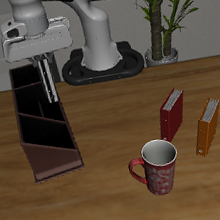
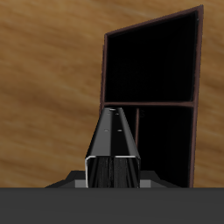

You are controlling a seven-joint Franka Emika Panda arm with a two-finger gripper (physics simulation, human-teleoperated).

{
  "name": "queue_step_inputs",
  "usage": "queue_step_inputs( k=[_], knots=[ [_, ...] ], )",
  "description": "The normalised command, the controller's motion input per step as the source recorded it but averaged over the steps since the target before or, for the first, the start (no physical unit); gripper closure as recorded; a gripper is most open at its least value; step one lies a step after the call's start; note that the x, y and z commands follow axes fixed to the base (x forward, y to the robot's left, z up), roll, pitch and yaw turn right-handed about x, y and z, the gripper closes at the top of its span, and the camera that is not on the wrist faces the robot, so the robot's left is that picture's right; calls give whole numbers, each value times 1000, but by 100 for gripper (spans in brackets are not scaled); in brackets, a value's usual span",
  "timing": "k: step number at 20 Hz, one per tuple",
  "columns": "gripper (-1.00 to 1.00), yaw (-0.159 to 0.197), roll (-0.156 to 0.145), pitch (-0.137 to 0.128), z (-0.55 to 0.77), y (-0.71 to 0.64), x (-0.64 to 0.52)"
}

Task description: Place the striped book into the right desk caddy's front compartment and place the red mug into the right desk caddy's right compartment

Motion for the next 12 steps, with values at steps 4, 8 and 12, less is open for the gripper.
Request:
queue_step_inputs(
  k=[4, 8, 12],
  knots=[
    [100, -25, -8, 23, -129, -118, 22],
    [100, -34, -5, 29, -138, -48, -23],
    [100, -18, 3, 16, -96, -9, -35]
  ],
)
